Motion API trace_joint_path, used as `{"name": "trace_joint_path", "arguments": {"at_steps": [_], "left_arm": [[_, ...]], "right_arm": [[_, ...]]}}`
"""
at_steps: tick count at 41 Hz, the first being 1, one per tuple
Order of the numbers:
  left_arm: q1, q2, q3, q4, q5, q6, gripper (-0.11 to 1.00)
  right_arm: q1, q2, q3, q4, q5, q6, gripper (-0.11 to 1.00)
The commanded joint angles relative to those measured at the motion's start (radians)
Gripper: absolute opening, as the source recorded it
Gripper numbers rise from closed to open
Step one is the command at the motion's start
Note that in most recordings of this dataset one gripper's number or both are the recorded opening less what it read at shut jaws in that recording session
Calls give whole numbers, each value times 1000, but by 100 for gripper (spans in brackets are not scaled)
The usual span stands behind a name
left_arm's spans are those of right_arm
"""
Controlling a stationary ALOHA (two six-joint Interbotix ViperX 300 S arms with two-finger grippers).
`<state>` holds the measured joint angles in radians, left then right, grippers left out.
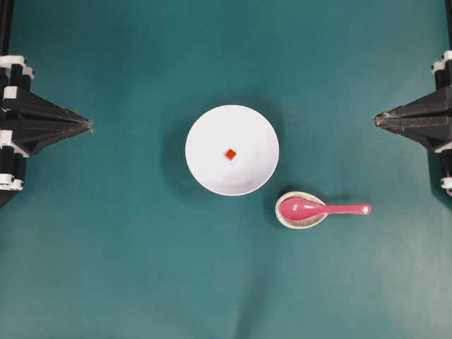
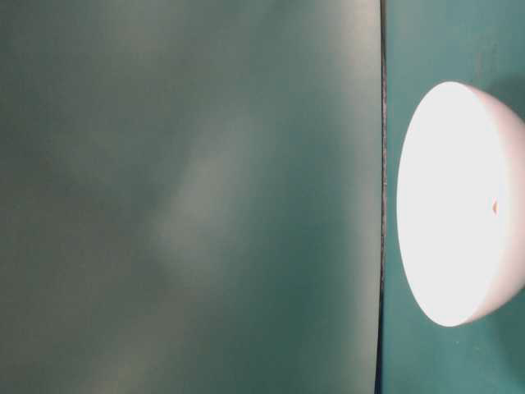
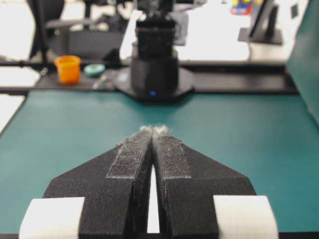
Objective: Grip the spoon and scoop the red block from the bowl with right arm.
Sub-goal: 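Move the right gripper toward the pink spoon handle in the spoon rest, then close the right gripper on the pink spoon handle end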
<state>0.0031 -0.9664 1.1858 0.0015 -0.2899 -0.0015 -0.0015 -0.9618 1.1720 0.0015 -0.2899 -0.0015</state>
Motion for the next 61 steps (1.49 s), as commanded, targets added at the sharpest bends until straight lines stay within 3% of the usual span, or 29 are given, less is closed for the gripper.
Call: {"name": "trace_joint_path", "arguments": {"at_steps": [1,4,20,22,28,32,36,46,54,61], "left_arm": [[-5,-2,-35,12,28,-14,0],[-6,-15,-49,12,80,-17,0],[-5,-43,-55,12,115,-20,0],[-5,-43,-55,12,118,-20,0],[-5,-43,-55,12,118,-20,0],[-5,-41,-55,12,118,-21,0],[-5,-40,-54,12,118,-20,0],[-6,-44,-54,11,121,-20,0],[-5,-41,-52,11,133,-20,0],[-5,-37,-52,12,133,-21,0]], "right_arm": [[8,3,-17,3,-8,14,0],[8,3,-21,18,-2,34,0],[26,40,-12,21,-14,156,3],[34,48,-9,21,-17,167,11],[66,97,5,40,-26,183,52],[112,173,38,83,-114,183,54],[169,284,92,149,-278,183,51],[359,634,184,373,-676,181,51],[541,865,184,617,-790,181,51],[681,956,178,753,-805,181,51]]}}
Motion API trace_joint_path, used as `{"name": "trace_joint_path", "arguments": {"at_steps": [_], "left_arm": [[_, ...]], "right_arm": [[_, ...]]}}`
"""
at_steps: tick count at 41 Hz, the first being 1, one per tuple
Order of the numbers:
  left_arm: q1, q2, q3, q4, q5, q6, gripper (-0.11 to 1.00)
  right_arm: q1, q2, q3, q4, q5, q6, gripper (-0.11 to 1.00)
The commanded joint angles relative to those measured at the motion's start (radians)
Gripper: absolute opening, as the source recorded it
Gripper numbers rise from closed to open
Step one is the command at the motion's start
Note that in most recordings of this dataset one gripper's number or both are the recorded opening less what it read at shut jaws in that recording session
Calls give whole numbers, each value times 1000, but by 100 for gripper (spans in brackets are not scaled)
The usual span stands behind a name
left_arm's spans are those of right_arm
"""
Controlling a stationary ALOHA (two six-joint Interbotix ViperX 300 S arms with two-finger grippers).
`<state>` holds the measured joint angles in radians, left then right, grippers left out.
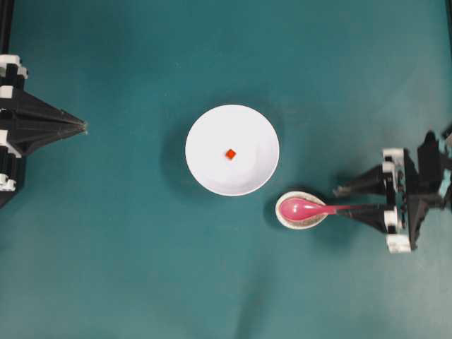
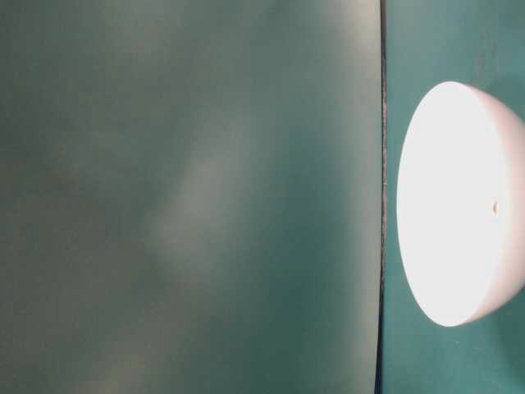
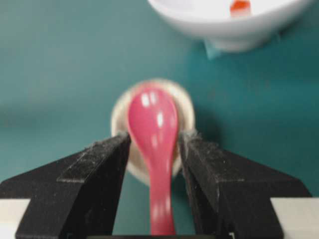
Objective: Grip the spoon and scoop the red block from the bowl with right arm.
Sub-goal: 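Close the right gripper on the pink spoon handle end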
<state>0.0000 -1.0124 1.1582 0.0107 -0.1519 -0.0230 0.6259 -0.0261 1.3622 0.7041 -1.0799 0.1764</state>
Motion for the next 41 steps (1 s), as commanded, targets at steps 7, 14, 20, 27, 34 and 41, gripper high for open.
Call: {"name": "trace_joint_path", "arguments": {"at_steps": [7,14,20,27,34,41], "left_arm": [[-2,12,-23,3,-5,0,0],[2,17,-23,3,-5,0,0],[3,18,-23,2,-5,0,0],[5,18,-21,2,-5,0,0],[6,25,-20,2,-5,0,0],[6,29,-20,2,-5,0,0]], "right_arm": [[101,32,2,84,-5,3,51],[101,32,15,84,25,-14,51],[101,32,18,84,29,-44,51],[101,34,17,84,31,-74,50],[101,41,15,84,35,-80,49],[101,49,17,84,31,-83,48]]}}
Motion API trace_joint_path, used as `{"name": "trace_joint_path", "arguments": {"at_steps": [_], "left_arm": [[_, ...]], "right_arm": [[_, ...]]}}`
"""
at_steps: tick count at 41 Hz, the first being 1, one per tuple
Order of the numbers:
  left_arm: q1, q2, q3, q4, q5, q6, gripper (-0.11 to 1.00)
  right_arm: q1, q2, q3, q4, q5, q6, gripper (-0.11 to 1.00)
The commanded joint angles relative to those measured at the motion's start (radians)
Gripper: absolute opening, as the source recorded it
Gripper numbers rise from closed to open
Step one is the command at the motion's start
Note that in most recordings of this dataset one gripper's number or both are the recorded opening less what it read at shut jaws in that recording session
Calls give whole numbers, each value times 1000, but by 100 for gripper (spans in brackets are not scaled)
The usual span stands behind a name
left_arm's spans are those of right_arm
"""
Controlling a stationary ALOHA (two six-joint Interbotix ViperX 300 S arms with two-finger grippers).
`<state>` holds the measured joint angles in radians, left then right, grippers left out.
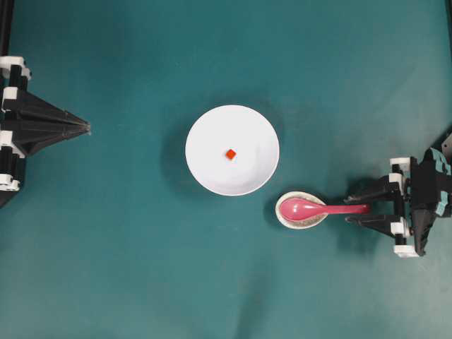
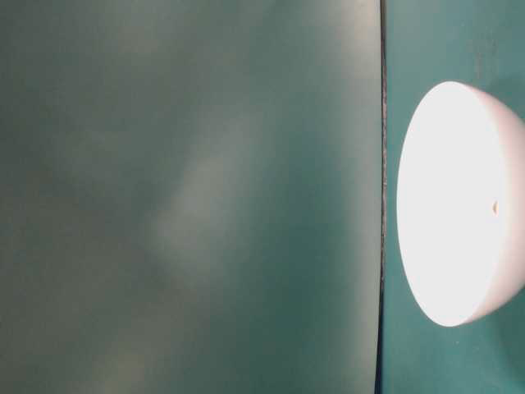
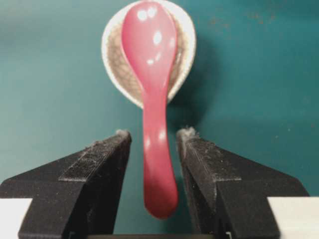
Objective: Grip the spoon and scoop the red block from the bowl with right arm.
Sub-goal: 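Close the right gripper on the pink spoon handle end, then lift the spoon with the right gripper and swing it over the white bowl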
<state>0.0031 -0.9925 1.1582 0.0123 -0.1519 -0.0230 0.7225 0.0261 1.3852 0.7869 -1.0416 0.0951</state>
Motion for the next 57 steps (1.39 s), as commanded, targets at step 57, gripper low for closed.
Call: {"name": "trace_joint_path", "arguments": {"at_steps": [57], "left_arm": [[5,26,-18,2,-11,0,0]], "right_arm": [[-295,-451,-184,3,387,-239,24]]}}
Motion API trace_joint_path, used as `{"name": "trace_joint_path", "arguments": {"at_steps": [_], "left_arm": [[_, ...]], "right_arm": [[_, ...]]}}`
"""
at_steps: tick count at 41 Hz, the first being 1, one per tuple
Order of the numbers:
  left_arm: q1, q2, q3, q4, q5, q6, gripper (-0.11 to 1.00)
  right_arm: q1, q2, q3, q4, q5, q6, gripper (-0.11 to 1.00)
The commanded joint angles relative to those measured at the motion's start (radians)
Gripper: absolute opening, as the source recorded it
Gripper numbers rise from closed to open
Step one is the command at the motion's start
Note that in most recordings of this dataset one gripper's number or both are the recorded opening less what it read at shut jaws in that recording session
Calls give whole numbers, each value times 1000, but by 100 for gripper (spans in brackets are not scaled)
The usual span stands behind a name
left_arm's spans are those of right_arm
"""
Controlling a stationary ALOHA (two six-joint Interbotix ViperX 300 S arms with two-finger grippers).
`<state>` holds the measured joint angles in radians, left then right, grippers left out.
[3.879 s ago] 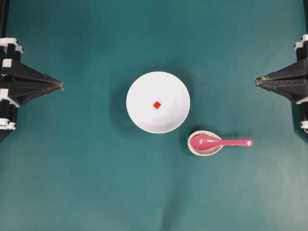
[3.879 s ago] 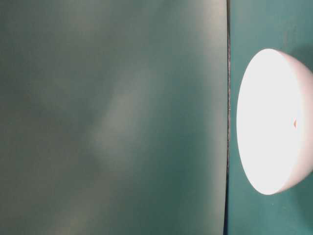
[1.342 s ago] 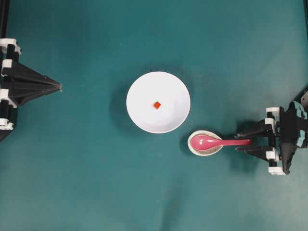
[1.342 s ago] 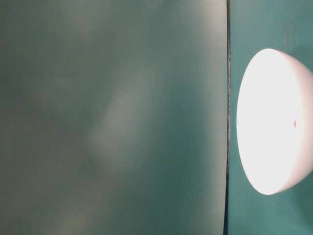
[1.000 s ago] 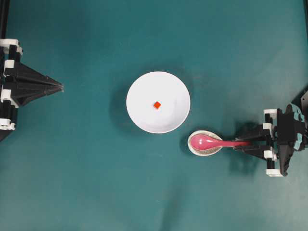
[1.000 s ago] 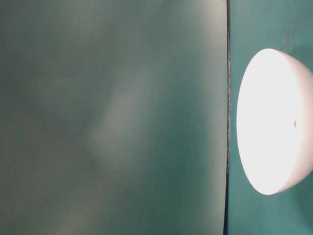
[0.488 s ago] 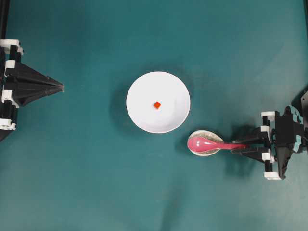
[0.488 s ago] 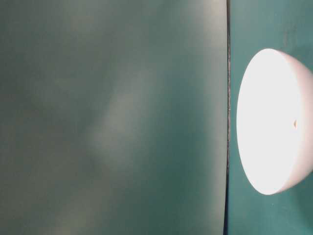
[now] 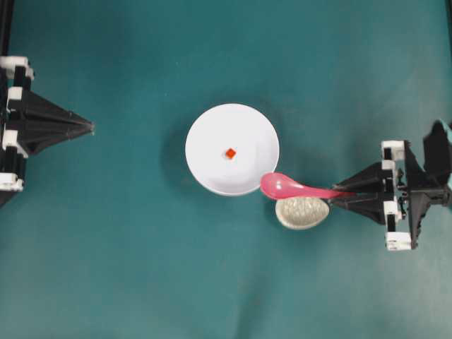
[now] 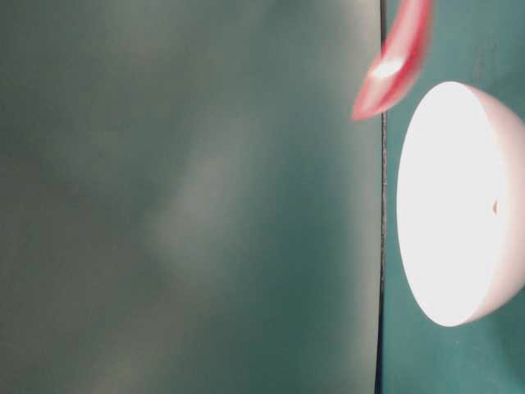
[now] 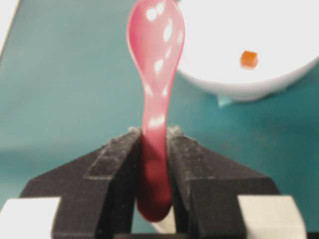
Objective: Grip the spoon and scoop the red block from the bowl with right arm.
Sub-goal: 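Lift the spoon with the right gripper and swing it over the white bowl, then lower the spoon bowl into the white bowl beside the red cube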
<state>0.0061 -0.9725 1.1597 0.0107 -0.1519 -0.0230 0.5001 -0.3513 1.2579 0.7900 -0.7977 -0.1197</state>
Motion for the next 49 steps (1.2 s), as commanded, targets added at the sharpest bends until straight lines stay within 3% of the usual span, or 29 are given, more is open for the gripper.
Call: {"name": "trace_joint_path", "arguments": {"at_steps": [1,12,22,30,42,49], "left_arm": [[2,6,-20,2,-11,0,0],[2,6,-20,3,-12,0,0],[2,8,-20,3,-14,0,0],[2,14,-18,3,-14,0,0],[2,18,-18,2,-14,2,0],[2,18,-18,3,-15,3,0]], "right_arm": [[-115,-100,-78,0,229,-34,24],[-526,-189,-310,-29,953,-54,24],[-719,-78,-520,-83,1292,-40,24],[-746,81,-653,-150,1445,-35,24],[-746,255,-834,-373,1638,46,24],[-735,287,-877,-451,1678,57,24]]}}
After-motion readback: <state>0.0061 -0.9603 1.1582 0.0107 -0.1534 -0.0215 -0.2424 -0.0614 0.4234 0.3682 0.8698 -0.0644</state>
